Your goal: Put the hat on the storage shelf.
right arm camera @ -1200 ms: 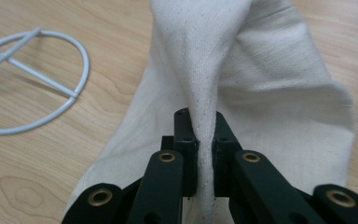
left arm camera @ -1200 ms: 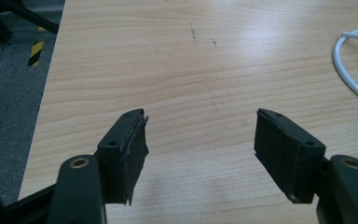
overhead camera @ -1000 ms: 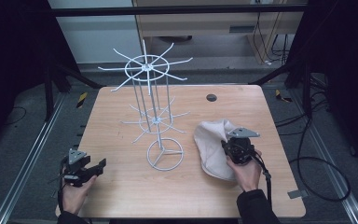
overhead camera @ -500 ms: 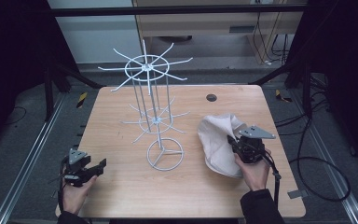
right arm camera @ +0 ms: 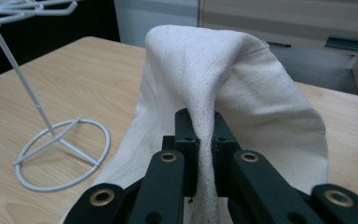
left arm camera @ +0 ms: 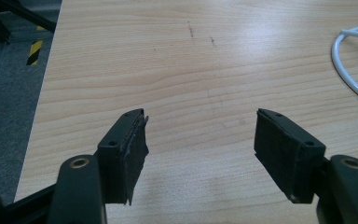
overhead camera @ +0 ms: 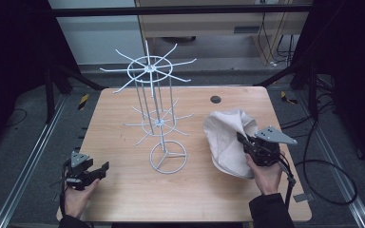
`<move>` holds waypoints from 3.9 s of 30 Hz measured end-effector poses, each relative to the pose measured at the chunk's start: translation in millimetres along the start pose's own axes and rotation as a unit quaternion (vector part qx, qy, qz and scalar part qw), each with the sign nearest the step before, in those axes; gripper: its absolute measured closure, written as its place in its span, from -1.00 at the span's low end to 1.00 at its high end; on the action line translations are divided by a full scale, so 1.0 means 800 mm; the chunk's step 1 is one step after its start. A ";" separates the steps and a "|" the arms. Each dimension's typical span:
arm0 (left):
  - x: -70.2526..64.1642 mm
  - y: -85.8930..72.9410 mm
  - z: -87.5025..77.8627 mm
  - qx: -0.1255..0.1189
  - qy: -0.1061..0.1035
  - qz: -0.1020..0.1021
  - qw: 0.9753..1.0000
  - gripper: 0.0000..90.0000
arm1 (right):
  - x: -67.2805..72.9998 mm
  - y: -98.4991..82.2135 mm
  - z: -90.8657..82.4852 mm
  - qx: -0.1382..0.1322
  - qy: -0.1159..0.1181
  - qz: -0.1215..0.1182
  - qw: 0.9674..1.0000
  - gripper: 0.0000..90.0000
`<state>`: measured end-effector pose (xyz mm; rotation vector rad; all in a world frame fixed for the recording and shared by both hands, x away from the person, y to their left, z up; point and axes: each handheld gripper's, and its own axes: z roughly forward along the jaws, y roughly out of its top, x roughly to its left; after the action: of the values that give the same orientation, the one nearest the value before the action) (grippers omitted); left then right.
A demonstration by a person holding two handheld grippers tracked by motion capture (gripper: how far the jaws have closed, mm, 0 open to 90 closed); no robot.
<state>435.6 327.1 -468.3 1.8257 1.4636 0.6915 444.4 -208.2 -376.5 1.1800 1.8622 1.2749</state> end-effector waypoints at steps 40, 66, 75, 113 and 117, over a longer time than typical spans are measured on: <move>0.000 0.000 0.004 0.004 0.004 0.001 1.000 -0.24 | 0.014 0.054 -0.056 -0.161 0.020 -0.011 0.987 0.92; -0.002 -0.001 0.007 0.010 0.004 0.000 1.000 -0.24 | 0.023 0.088 -0.082 -0.243 0.027 -0.021 0.970 0.93; -0.002 -0.002 0.007 0.010 0.004 -0.001 1.000 -0.24 | 0.026 0.098 -0.094 -0.264 0.030 -0.025 0.964 0.93; -0.003 -0.001 0.007 0.011 0.005 0.001 1.000 -0.24 | 0.035 0.129 -0.140 -0.351 0.040 -0.032 0.935 0.93; -0.004 -0.001 0.007 0.012 0.005 0.001 1.000 -0.24 | 0.041 0.135 -0.144 -0.364 0.044 -0.034 0.930 0.93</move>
<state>438.9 323.2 -472.8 1.8448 1.4814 0.6884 370.7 -209.9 -233.1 0.6536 1.2634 1.7770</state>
